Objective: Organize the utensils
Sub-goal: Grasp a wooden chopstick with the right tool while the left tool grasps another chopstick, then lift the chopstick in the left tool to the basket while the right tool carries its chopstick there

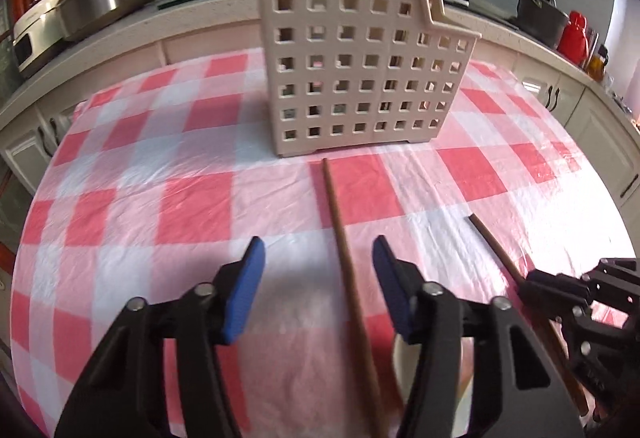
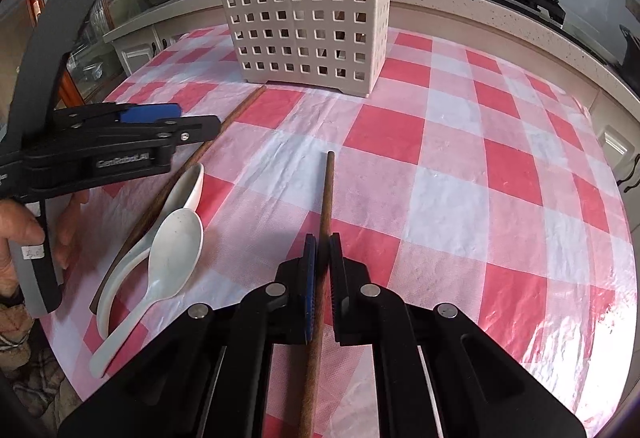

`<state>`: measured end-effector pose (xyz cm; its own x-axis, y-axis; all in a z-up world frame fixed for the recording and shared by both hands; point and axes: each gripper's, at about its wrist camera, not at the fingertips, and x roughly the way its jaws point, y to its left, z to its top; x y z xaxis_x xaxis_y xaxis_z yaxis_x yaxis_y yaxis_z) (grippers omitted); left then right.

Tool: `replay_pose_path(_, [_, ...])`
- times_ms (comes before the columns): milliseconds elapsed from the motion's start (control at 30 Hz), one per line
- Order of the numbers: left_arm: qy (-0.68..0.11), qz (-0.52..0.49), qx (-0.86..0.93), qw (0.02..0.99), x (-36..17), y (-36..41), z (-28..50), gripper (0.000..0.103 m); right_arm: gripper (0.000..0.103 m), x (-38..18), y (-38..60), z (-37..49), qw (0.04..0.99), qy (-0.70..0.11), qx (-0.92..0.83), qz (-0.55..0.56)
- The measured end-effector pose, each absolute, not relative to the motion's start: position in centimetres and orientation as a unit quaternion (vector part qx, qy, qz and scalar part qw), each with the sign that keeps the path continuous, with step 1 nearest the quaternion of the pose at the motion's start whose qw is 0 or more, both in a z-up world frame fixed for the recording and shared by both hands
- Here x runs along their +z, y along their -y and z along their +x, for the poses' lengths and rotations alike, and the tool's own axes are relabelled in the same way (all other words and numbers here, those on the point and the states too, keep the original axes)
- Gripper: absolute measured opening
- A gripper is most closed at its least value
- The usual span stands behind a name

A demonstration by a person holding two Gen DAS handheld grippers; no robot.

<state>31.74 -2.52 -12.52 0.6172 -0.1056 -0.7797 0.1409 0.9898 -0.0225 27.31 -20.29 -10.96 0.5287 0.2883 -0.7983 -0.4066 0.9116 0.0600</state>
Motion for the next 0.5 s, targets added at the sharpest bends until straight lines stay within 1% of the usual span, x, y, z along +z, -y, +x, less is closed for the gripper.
replay_pose_path(67, [-0.436, 0.024, -0.068, 0.897, -12.7, 3.0, 32.7, 0.046, 0.007, -11.0, 20.4, 27.3, 0.872, -0.442, 0.201, -0.062])
replay_pose_path(100, [-0.439, 0.027, -0.069, 0.895, -12.9, 3.2, 33.1, 0.041, 0.007, -11.0, 20.5, 27.3, 0.872, -0.442, 0.203, -0.06])
replay_pose_path(133, [-0.443, 0.029, -0.069, 0.893, -13.1, 3.3, 33.4, 0.034, 0.007, -11.0, 20.6, 27.3, 0.871, -0.443, 0.204, -0.058])
replay_pose_path(167, [-0.443, 0.035, -0.066, 0.893, -13.2, 3.5, 33.6, 0.031, 0.007, -11.0, 20.7, 27.3, 0.871, -0.443, 0.205, -0.055])
replay_pose_path(233, [-0.44, 0.044, -0.069, 0.894, -13.2, 3.5, 33.5, 0.013, 0.007, -11.0, 20.8, 27.3, 0.871, -0.443, 0.206, -0.053])
replay_pose_path(267, [-0.44, 0.046, -0.07, 0.894, -13.2, 3.4, 33.4, 0.008, 0.007, -11.0, 20.8, 27.3, 0.871, -0.443, 0.206, -0.053])
replay_pose_path(500, [-0.438, 0.037, -0.091, 0.894, -13.2, 1.0, 30.9, 0.006, 0.007, -11.0, 20.9, 27.3, 0.872, -0.449, 0.192, -0.031])
